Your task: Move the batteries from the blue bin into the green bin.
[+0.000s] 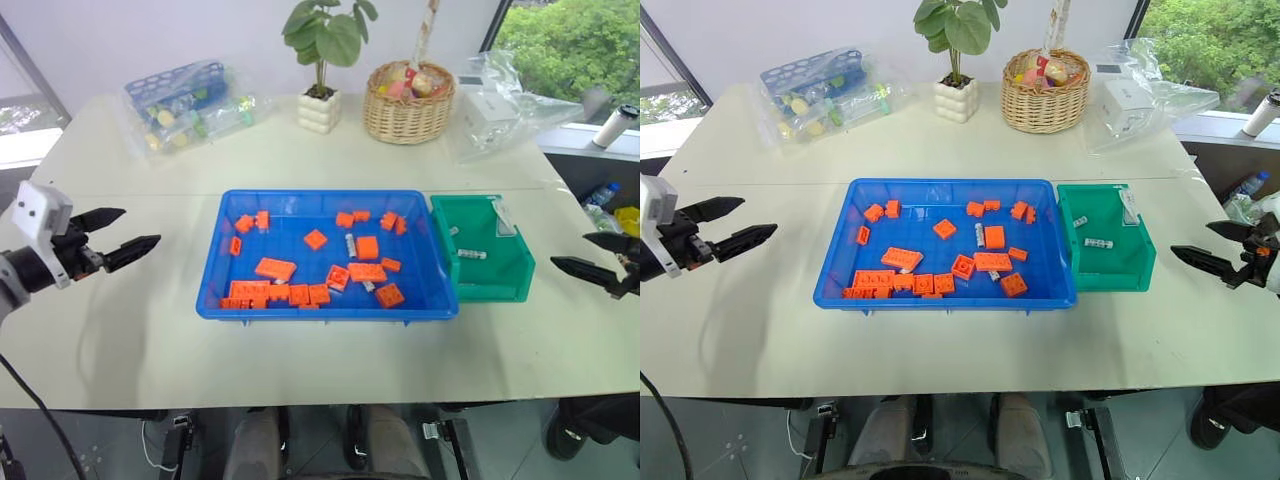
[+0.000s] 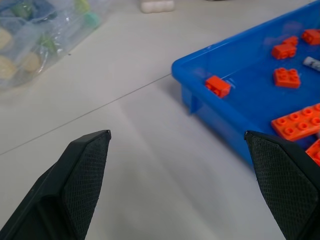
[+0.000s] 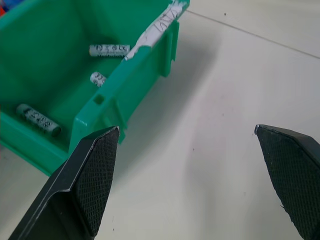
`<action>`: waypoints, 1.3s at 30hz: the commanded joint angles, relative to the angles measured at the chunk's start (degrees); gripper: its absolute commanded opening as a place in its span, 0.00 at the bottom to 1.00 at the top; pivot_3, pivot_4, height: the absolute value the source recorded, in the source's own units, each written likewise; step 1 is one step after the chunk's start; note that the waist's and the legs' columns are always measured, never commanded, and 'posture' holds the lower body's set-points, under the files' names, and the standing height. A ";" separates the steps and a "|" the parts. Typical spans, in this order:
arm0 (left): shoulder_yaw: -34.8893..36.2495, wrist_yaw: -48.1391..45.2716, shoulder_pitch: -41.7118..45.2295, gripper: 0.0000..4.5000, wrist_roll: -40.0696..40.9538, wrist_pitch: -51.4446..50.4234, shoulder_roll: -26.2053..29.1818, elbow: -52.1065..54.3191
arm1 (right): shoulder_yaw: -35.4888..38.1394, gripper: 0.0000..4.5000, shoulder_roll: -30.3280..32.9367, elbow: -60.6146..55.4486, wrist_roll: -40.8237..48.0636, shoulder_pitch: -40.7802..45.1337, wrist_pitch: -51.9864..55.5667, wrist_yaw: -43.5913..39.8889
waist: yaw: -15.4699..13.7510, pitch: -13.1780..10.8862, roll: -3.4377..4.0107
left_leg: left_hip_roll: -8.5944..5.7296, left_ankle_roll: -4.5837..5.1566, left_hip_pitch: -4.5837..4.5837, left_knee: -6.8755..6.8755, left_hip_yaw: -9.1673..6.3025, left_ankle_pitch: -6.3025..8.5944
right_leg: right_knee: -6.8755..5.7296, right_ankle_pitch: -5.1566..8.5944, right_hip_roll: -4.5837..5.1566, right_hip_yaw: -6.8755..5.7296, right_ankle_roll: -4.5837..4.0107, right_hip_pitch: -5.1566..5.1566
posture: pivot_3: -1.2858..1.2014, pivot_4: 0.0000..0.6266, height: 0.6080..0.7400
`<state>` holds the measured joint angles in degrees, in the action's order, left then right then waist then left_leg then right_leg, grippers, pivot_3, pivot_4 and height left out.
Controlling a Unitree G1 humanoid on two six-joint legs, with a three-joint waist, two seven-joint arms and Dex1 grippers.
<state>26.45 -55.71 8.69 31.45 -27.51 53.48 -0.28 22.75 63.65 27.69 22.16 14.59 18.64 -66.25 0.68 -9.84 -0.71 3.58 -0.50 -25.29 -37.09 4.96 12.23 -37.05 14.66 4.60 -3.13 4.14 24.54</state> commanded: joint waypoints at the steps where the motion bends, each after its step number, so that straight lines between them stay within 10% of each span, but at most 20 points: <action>1: 2.04 0.91 -0.16 1.00 0.04 1.18 0.10 2.27 | 0.67 0.99 0.34 -0.31 0.21 1.46 -0.10 0.24 | -0.02 0.00 0.00 | 0.00 0.00 0.00 0.00 0.00 0.00 | 0.00 0.00 0.00 0.00 0.00 0.00 | 0.52 0.24 0.97; 16: 0.76 2.62 0.35 1.00 1.22 -0.92 -0.49 5.38 | -0.29 0.99 0.17 -2.36 0.81 4.36 3.12 1.71 | 0.01 0.00 0.01 | -0.01 0.00 0.00 -0.01 0.02 0.00 | -0.01 -0.01 0.00 0.00 0.02 0.00 | 0.52 0.24 0.97; 26: -0.35 0.50 -0.89 1.00 7.21 -7.15 -0.22 15.85 | -8.22 0.99 -3.73 -24.27 8.68 17.01 20.50 3.89 | 0.08 -0.03 0.05 | 0.03 0.00 -0.01 0.01 -0.03 0.00 | -0.04 -0.09 -0.05 0.01 0.14 0.03 | 0.52 0.24 0.97; 39: -4.05 -8.95 -3.19 1.00 7.78 -6.34 3.79 20.26 | -38.15 0.99 -37.76 -33.10 3.44 34.48 37.19 22.39 | -0.08 -0.04 0.04 | -0.02 0.00 -0.27 -0.04 -0.04 -0.01 | -0.08 -0.15 0.00 -0.02 0.07 0.22 | 0.52 0.24 0.97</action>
<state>22.38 -63.77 5.24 39.32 -35.24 56.28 19.00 -14.37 26.95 -5.07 26.69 47.08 55.65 -45.29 0.59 -9.88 -0.67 3.56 -0.49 -25.54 -37.16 4.94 12.22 -37.14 14.50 4.61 -3.14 4.22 24.75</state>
